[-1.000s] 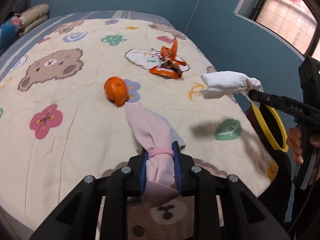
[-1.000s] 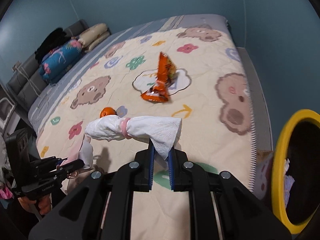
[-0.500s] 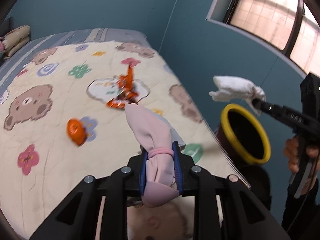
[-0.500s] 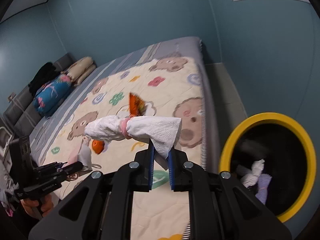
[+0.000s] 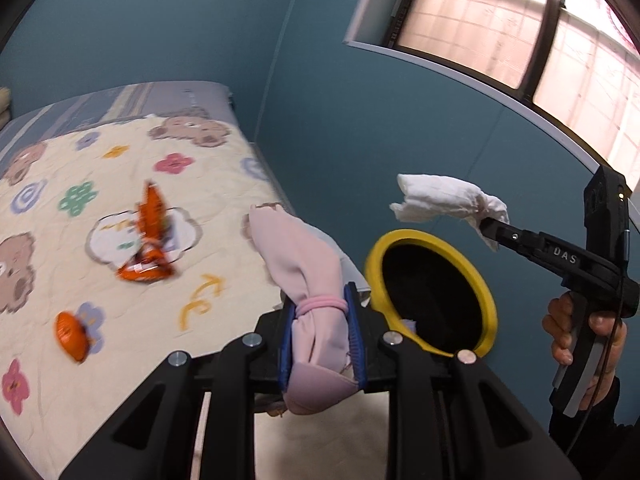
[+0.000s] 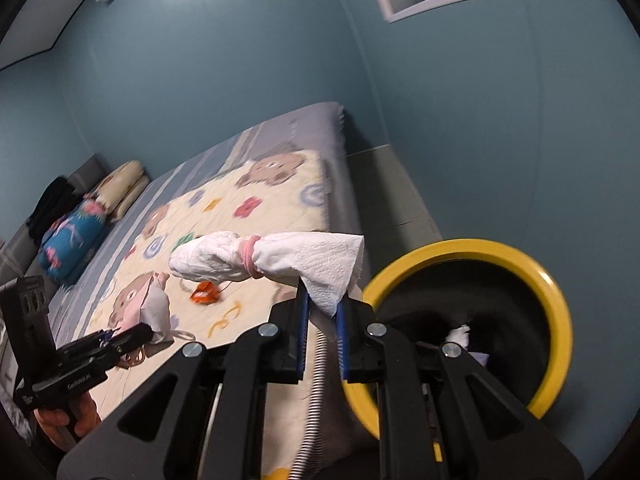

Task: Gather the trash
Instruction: 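Carry the pink cloth and tissue bundle to the yellow bin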

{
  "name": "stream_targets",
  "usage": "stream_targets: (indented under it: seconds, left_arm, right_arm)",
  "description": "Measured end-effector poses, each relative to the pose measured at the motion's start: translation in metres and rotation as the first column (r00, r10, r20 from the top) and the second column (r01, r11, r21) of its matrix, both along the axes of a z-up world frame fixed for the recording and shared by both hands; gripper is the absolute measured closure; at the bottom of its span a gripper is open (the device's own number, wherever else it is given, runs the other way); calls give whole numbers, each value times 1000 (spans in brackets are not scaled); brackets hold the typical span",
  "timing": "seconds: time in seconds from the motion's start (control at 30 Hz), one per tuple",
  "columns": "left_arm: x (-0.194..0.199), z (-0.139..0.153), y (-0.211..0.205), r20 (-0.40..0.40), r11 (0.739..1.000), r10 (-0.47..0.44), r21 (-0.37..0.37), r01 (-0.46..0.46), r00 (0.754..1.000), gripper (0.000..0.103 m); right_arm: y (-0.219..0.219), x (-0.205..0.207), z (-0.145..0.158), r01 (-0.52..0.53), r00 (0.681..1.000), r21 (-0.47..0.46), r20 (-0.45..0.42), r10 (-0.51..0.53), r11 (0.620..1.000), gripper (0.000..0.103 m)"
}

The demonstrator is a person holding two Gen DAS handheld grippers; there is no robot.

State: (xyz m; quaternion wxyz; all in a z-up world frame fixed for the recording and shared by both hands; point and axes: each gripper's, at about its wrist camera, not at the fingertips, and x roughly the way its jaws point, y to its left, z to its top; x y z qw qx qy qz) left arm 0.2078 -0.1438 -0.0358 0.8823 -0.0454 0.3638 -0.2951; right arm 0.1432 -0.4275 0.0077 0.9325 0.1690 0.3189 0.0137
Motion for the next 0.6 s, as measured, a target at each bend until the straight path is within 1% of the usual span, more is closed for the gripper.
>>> stream_targets:
  seconds: [0.2,0.4,0.6]
  left_arm:
    - [9,1,-51,-1,996,-87,11,87,996,82]
    - [15,-1,-87,-8,989,-145,22,145,989,81]
    - [21,-10,-121,-25,981,-190,42,191,981,82]
  right_arm:
    - [-41,-7,-4,98,995,14,-6,-98,995,91]
    - [-69,-11,-15,157,987,27,-20,-156,987,91]
    - [-90,-8,-30,207,978,23,-36,-206,978,91]
